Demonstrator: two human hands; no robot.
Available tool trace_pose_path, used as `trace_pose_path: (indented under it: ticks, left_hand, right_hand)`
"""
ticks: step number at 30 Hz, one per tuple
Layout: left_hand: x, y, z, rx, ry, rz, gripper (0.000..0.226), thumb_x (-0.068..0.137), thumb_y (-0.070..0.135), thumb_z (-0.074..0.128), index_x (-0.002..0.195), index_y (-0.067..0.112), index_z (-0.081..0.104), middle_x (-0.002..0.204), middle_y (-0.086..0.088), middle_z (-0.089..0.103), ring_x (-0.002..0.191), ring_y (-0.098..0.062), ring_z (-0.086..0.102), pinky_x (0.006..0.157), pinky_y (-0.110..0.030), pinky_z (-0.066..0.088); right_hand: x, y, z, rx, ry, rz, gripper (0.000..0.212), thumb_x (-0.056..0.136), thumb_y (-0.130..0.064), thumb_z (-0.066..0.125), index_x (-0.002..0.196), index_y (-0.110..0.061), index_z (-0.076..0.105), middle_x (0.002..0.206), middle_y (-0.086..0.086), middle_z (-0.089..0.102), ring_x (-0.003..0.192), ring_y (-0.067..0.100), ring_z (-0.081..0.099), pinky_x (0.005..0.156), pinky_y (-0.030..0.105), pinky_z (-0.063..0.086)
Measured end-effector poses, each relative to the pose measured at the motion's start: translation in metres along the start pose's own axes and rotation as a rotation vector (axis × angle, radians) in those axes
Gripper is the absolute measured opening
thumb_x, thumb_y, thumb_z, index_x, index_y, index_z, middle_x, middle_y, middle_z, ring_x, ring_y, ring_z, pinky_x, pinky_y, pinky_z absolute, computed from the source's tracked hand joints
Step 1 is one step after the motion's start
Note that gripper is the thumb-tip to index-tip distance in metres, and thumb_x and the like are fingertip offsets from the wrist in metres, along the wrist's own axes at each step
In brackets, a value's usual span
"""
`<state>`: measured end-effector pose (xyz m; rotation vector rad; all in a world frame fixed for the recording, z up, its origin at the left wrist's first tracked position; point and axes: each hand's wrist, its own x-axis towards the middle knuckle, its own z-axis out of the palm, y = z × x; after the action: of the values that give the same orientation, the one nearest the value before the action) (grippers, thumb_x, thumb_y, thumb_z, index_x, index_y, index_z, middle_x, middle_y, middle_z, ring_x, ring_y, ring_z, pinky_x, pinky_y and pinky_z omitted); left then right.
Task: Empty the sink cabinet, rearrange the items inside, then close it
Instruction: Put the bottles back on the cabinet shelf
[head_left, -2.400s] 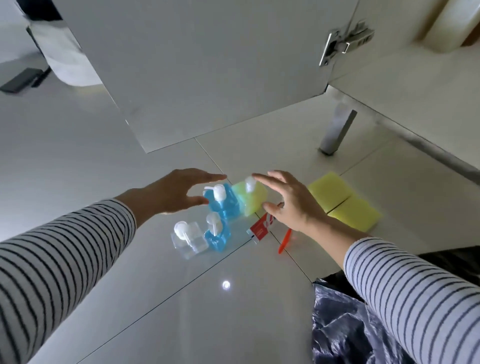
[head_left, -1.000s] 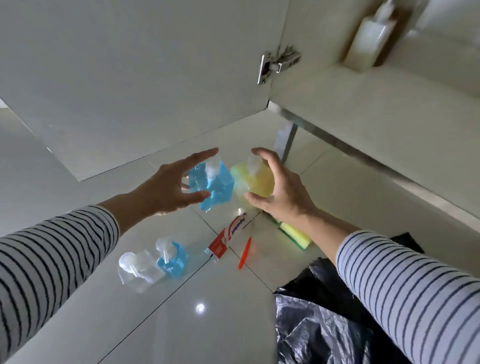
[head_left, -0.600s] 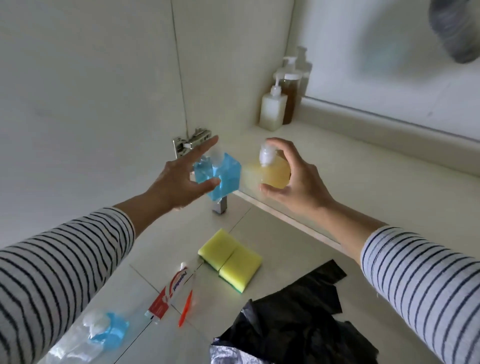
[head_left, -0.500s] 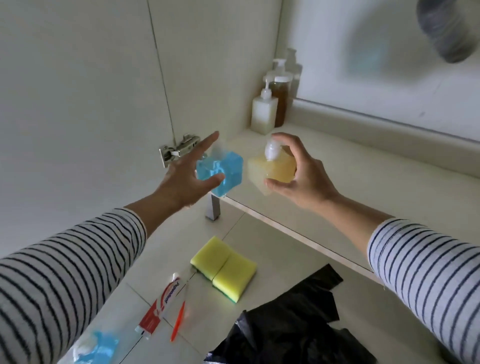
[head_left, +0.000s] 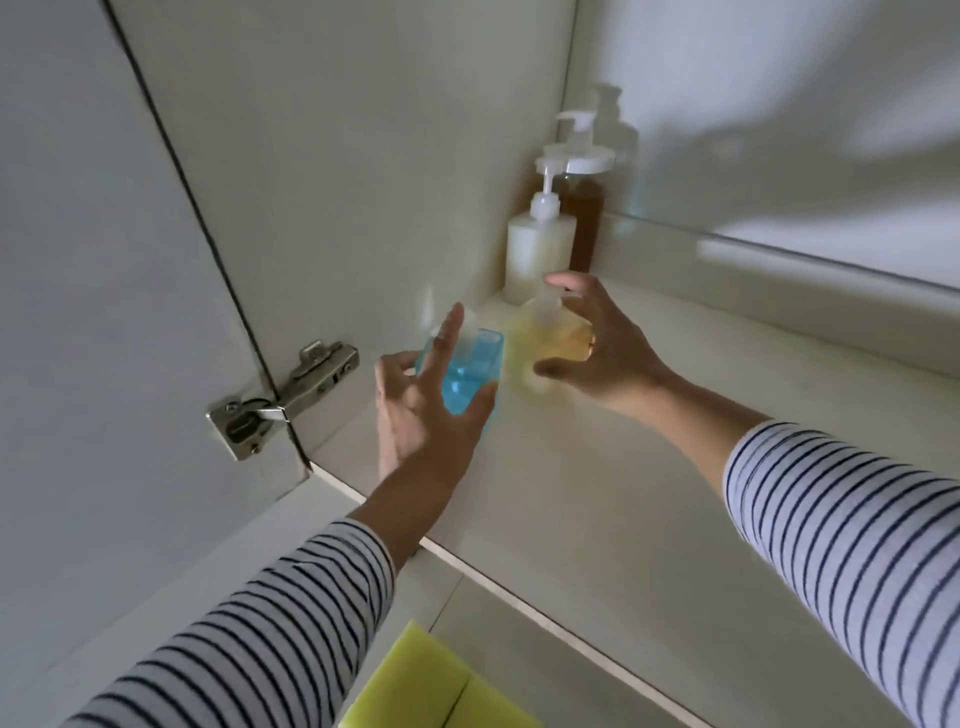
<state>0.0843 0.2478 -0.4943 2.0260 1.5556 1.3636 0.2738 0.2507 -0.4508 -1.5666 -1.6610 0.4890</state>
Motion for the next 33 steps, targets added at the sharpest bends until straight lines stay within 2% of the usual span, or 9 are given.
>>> trace_pose_path:
  ticks: [3, 6, 9, 12, 15, 21, 25, 28, 33]
  left_hand:
    - [0.008, -0.002, 0.017, 0.025, 0.053, -0.047, 0.079, 0.073, 0.039, 0.074, 0.139, 0.047, 0.03, 0.102, -0.008, 0.036, 0.086, -0.026, 0.051, 0.08, -0.031, 0.046]
    - [0.019, -0.004, 0.028, 0.066, 0.074, -0.065, 0.079, 0.073, 0.041, 0.074, 0.139, 0.046, 0.031, 0.1, -0.01, 0.037, 0.082, -0.024, 0.047, 0.073, -0.029, 0.042]
    - [0.031, -0.007, 0.036, 0.056, 0.044, -0.047, 0.081, 0.079, 0.028, 0.071, 0.139, 0.048, 0.02, 0.098, -0.004, 0.033, 0.073, -0.018, 0.046, 0.067, -0.027, 0.04]
    - [0.041, -0.011, 0.04, 0.011, 0.007, -0.028, 0.086, 0.083, 0.015, 0.067, 0.136, 0.048, 0.008, 0.1, -0.001, 0.033, 0.071, -0.016, 0.049, 0.07, -0.026, 0.043]
    - [0.046, -0.015, 0.044, -0.057, -0.028, -0.025, 0.09, 0.083, 0.011, 0.067, 0.137, 0.048, 0.005, 0.104, 0.001, 0.034, 0.075, -0.014, 0.05, 0.077, -0.025, 0.046]
    - [0.055, -0.024, 0.051, -0.068, -0.16, 0.016, 0.097, 0.083, 0.004, 0.064, 0.134, 0.051, -0.004, 0.104, 0.002, 0.038, 0.084, -0.006, 0.04, 0.076, -0.009, 0.029]
    - [0.063, -0.026, 0.053, -0.041, -0.198, 0.022, 0.096, 0.083, 0.005, 0.065, 0.137, 0.053, 0.001, 0.107, -0.003, 0.044, 0.088, -0.011, 0.044, 0.083, -0.021, 0.039]
    - [0.065, -0.027, 0.054, 0.024, -0.192, 0.043, 0.097, 0.082, 0.009, 0.066, 0.136, 0.046, -0.006, 0.101, -0.002, 0.041, 0.082, -0.014, 0.042, 0.079, -0.029, 0.041]
    - [0.064, -0.027, 0.055, 0.051, -0.159, 0.035, 0.096, 0.083, 0.013, 0.066, 0.136, 0.047, -0.007, 0.099, 0.0, 0.036, 0.079, -0.014, 0.038, 0.079, -0.033, 0.042]
  right_hand:
    - [0.018, 0.009, 0.005, -0.022, -0.047, -0.036, 0.08, 0.069, -0.021, 0.081, 0.133, -0.036, 0.034, 0.124, -0.016, 0.044, 0.129, 0.011, 0.039, 0.1, 0.032, 0.04]
    - [0.036, 0.021, 0.012, -0.013, -0.074, -0.026, 0.082, 0.068, -0.023, 0.081, 0.132, -0.038, 0.032, 0.131, -0.007, 0.047, 0.126, 0.019, 0.043, 0.101, 0.045, 0.043]
    - [0.051, 0.029, 0.016, 0.032, -0.086, -0.006, 0.083, 0.068, -0.025, 0.081, 0.131, -0.042, 0.03, 0.137, 0.002, 0.045, 0.129, 0.021, 0.042, 0.101, 0.048, 0.043]
    - [0.063, 0.031, 0.017, 0.057, -0.113, 0.022, 0.084, 0.07, -0.022, 0.081, 0.134, -0.043, 0.03, 0.143, -0.001, 0.038, 0.134, 0.015, 0.032, 0.106, 0.044, 0.038]
    - [0.074, 0.031, 0.014, -0.055, -0.12, 0.002, 0.086, 0.073, -0.023, 0.078, 0.139, -0.045, 0.028, 0.141, -0.001, 0.037, 0.13, 0.015, 0.035, 0.107, 0.041, 0.037]
    - [0.087, 0.027, 0.02, -0.186, -0.051, 0.04, 0.08, 0.081, -0.023, 0.071, 0.142, -0.046, 0.024, 0.119, 0.0, 0.032, 0.111, 0.019, 0.045, 0.103, 0.033, 0.04]
    - [0.094, 0.028, 0.028, -0.233, 0.014, 0.036, 0.076, 0.084, -0.022, 0.067, 0.143, -0.045, 0.024, 0.127, 0.006, 0.038, 0.116, 0.021, 0.045, 0.103, 0.025, 0.035]
    - [0.095, 0.028, 0.035, -0.255, 0.059, 0.024, 0.072, 0.086, -0.021, 0.065, 0.143, -0.043, 0.027, 0.128, 0.006, 0.038, 0.118, 0.018, 0.042, 0.098, 0.019, 0.029]
    - [0.095, 0.027, 0.039, -0.237, 0.088, 0.011, 0.069, 0.086, -0.02, 0.065, 0.142, -0.042, 0.031, 0.114, -0.001, 0.034, 0.104, 0.007, 0.036, 0.094, 0.014, 0.028]
